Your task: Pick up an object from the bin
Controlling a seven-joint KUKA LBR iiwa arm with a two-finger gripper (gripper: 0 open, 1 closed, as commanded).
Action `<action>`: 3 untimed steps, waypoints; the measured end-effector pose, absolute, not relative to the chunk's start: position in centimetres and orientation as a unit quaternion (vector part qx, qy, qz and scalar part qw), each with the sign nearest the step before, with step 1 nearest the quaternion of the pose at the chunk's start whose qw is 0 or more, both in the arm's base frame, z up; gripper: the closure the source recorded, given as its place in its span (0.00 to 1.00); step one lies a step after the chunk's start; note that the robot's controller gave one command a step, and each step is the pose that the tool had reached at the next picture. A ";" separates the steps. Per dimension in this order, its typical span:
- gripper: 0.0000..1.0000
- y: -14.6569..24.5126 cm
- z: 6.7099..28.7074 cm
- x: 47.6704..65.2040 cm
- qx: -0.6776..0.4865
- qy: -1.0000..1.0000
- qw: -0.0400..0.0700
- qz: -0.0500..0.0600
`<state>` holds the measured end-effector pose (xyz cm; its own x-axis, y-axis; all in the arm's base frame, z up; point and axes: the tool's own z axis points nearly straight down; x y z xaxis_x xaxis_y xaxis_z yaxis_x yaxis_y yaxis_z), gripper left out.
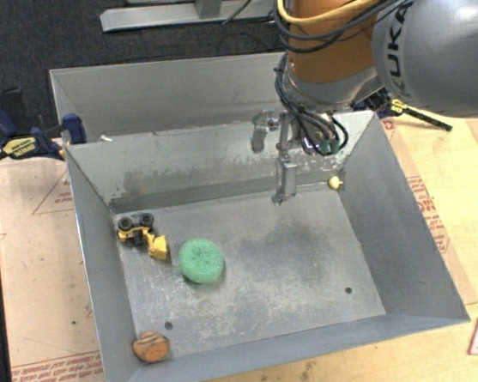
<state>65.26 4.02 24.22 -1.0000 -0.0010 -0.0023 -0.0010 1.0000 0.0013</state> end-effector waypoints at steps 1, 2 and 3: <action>0.00 6.1 19.2 65.6 0.012 1.000 0.005 0.001; 0.00 8.5 15.0 62.1 -0.037 0.999 0.000 0.000; 0.00 12.5 11.6 60.7 -0.043 0.999 0.001 0.000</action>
Offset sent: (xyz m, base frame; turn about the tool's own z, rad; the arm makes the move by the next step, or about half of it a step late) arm -0.0414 0.0514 -0.0996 -0.0894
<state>60.69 12.50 11.64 -0.9963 -0.0857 -0.0026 -0.0857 0.9963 0.0008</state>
